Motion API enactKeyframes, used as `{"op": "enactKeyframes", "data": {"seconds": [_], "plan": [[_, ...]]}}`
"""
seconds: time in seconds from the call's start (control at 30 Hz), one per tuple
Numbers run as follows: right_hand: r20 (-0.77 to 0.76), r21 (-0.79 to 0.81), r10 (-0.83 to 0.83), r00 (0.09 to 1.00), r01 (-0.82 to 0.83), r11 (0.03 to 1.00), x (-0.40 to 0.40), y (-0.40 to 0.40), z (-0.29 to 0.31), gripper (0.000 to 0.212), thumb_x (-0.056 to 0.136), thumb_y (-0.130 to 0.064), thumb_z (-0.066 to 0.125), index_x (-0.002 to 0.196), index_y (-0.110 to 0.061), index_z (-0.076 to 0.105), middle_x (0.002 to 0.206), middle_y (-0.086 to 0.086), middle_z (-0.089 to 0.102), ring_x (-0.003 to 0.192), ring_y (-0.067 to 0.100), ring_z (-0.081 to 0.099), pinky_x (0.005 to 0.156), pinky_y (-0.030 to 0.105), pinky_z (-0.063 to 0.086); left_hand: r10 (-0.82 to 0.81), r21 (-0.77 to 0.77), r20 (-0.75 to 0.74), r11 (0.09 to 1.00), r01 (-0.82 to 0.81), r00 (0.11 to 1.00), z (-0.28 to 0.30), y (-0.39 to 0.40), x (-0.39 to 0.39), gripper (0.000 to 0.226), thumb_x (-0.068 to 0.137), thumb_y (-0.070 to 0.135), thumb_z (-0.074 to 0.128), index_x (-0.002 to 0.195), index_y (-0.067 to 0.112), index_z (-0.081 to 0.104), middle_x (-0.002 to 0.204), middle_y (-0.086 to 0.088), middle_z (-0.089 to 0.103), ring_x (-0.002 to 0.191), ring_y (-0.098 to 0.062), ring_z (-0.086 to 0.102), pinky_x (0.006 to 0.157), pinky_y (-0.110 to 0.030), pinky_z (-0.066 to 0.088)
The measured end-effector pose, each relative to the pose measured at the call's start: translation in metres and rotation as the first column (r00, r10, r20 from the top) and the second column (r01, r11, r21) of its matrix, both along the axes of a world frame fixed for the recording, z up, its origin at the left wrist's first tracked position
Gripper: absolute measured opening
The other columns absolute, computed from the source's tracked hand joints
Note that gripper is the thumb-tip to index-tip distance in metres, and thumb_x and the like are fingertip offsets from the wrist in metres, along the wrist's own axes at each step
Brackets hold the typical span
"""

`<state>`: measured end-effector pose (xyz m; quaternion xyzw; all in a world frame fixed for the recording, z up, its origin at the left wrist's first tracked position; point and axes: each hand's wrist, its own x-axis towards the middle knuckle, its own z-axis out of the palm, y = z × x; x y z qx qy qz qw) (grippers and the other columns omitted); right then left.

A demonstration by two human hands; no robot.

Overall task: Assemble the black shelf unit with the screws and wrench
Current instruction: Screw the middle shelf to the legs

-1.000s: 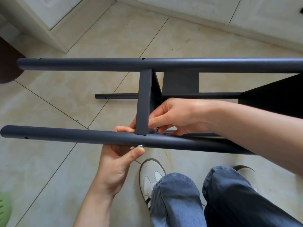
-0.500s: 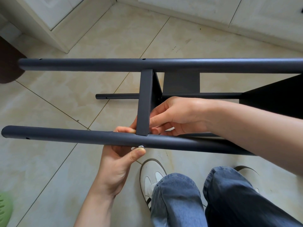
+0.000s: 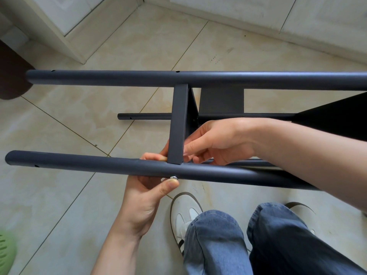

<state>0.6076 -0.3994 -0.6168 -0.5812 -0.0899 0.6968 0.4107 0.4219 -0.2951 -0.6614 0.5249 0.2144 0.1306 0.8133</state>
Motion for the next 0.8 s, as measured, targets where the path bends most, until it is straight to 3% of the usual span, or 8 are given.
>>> {"op": "enactKeyframes", "data": {"seconds": [0.23, 0.33, 0.4, 0.47, 0.6, 0.7, 0.8], "plan": [[0.056, -0.028, 0.075, 0.996, -0.074, 0.997, -0.0027, 0.0024, 0.0002, 0.016, 0.091, -0.025, 0.068, 0.09, -0.01, 0.071, 0.075, 0.001, 0.058, 0.067, 0.009, 0.052, 0.061, 0.019, 0.047, -0.002, 0.009, -0.013, 1.0, 0.002, 1.0, 0.0005, 0.0002, -0.0014, 0.047, 0.05, 0.035, 0.099, 0.089, 0.034, 0.072, 0.104, -0.002, 0.075, 0.096, -0.023, 0.073, 0.086, -0.03, 0.057], [0.068, -0.008, 0.062, 0.996, -0.061, 0.998, -0.0021, 0.0024, -0.0008, 0.014, 0.092, -0.02, 0.068, 0.094, -0.006, 0.072, 0.08, 0.004, 0.059, 0.07, 0.011, 0.051, 0.073, 0.025, 0.046, -0.001, 0.013, -0.019, 1.0, 0.001, 1.0, 0.0008, 0.0002, -0.0013, 0.048, 0.049, 0.037, 0.099, 0.089, 0.034, 0.073, 0.104, -0.002, 0.075, 0.096, -0.022, 0.073, 0.085, -0.029, 0.057], [0.083, 0.008, 0.067, 0.994, -0.068, 0.998, -0.001, 0.0017, 0.0001, 0.013, 0.091, -0.016, 0.068, 0.082, -0.009, 0.074, 0.072, 0.001, 0.062, 0.07, 0.012, 0.052, 0.079, 0.031, 0.046, 0.005, 0.011, -0.021, 1.0, -0.005, 1.0, 0.0007, 0.0, -0.0013, 0.048, 0.048, 0.037, 0.1, 0.088, 0.035, 0.073, 0.103, 0.0, 0.075, 0.094, -0.02, 0.073, 0.085, -0.028, 0.057], [0.12, 0.007, 0.073, 0.99, -0.074, 0.997, 0.0, 0.001, 0.001, 0.019, 0.09, -0.017, 0.069, 0.072, -0.014, 0.074, 0.067, -0.002, 0.063, 0.069, 0.012, 0.054, 0.078, 0.032, 0.048, 0.006, 0.012, -0.021, 1.0, -0.006, 1.0, 0.0001, -0.0003, -0.0011, 0.048, 0.048, 0.037, 0.1, 0.088, 0.035, 0.073, 0.102, 0.0, 0.075, 0.095, -0.019, 0.073, 0.086, -0.03, 0.058], [0.164, -0.032, 0.109, 0.98, -0.105, 0.994, -0.0024, 0.0022, -0.0006, 0.017, 0.088, -0.028, 0.072, 0.082, -0.012, 0.073, 0.087, 0.005, 0.061, 0.081, 0.017, 0.053, 0.077, 0.033, 0.048, 0.006, 0.011, -0.021, 1.0, -0.005, 1.0, -0.0003, 0.0, -0.0012, 0.049, 0.049, 0.036, 0.1, 0.089, 0.033, 0.072, 0.104, -0.002, 0.075, 0.097, -0.022, 0.073, 0.088, -0.032, 0.057], [0.168, -0.038, 0.126, 0.978, -0.121, 0.992, -0.0046, 0.0027, -0.0012, 0.025, 0.087, -0.036, 0.071, 0.074, -0.015, 0.073, 0.078, 0.002, 0.06, 0.077, 0.015, 0.055, 0.07, 0.029, 0.049, -0.009, 0.012, -0.013, 1.0, 0.009, 1.0, 0.0003, 0.0, -0.0019, 0.046, 0.052, 0.035, 0.099, 0.09, 0.033, 0.072, 0.105, -0.001, 0.075, 0.097, -0.022, 0.073, 0.086, -0.03, 0.057], [0.154, -0.024, 0.125, 0.98, -0.123, 0.992, -0.0006, 0.0005, 0.0017, 0.021, 0.084, -0.034, 0.074, 0.074, -0.016, 0.075, 0.081, 0.002, 0.061, 0.08, 0.016, 0.054, 0.075, 0.031, 0.049, -0.001, 0.014, -0.019, 1.0, 0.001, 1.0, 0.0003, 0.0003, -0.0018, 0.047, 0.051, 0.036, 0.099, 0.089, 0.034, 0.072, 0.104, -0.001, 0.075, 0.096, -0.021, 0.073, 0.087, -0.031, 0.057]]}}
